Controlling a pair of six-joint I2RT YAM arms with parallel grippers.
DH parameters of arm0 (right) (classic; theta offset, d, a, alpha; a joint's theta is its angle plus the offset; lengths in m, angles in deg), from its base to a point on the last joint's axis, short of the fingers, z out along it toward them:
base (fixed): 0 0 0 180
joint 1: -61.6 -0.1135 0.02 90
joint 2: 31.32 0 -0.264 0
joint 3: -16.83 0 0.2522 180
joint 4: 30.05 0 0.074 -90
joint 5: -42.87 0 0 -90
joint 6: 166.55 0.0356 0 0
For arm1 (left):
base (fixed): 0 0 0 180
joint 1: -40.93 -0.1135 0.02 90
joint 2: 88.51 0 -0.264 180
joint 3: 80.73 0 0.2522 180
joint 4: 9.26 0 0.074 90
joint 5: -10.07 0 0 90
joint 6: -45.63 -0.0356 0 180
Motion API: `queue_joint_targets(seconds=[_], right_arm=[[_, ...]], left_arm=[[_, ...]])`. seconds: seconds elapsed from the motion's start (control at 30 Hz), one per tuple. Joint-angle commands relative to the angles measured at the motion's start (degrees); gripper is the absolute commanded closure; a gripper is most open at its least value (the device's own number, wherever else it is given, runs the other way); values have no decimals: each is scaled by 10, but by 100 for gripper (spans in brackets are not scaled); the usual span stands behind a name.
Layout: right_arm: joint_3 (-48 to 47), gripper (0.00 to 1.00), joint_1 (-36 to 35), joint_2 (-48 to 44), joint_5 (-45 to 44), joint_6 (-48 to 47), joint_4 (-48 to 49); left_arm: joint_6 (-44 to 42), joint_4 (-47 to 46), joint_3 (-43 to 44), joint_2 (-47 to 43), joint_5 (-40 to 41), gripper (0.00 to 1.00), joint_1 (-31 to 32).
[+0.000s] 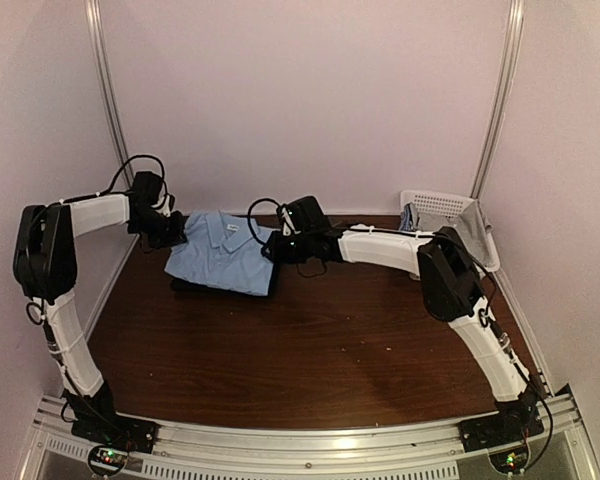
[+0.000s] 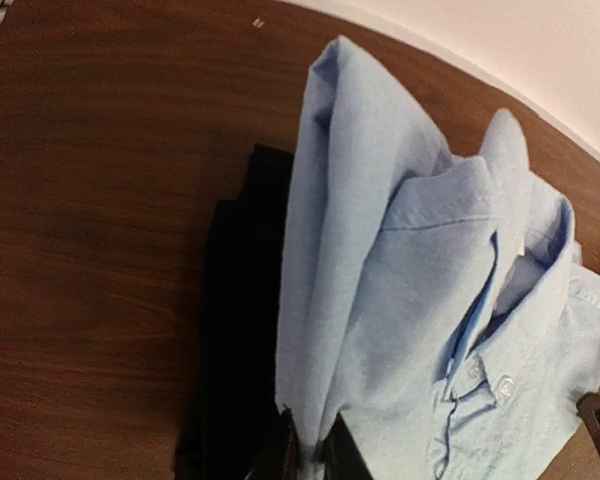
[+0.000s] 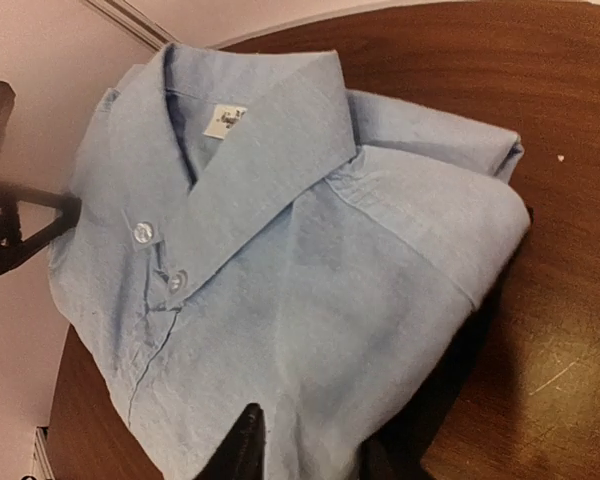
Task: Fold and stack the long sleeve shirts
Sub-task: Place the square-folded shirt on the square-folded shirt.
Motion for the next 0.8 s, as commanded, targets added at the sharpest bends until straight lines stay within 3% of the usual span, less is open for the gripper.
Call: queue_joint_targets(seconds=[0.0,0.03,0.1,0.13,0.27,0.4,0.57,0.77], right_arm=[[-17,48,23,13,30,12,11],[-17,41,26,9,28,7,2],[-7,29,29,-11,15,-10,-19],[2,25,30,-24,6,-21,-28],[54,12,31,-89,-31,-61,-56],[153,0,31,-173,-76,-86,-52],[301,0,38,-282,-131,-92,-27],[439,0,56,-402,-169,-79,1]], left_arm=[[-7,-42,36,68,34,77,-18],[-4,-32,47,76,44,73,-21],[0,-21,61,75,67,51,-24],[-1,-9,72,71,81,45,-26],[-21,8,83,29,88,32,-10],[-14,4,38,-36,73,28,45],[38,-33,-21,-79,54,28,163],[107,-74,-23,-40,49,28,280]])
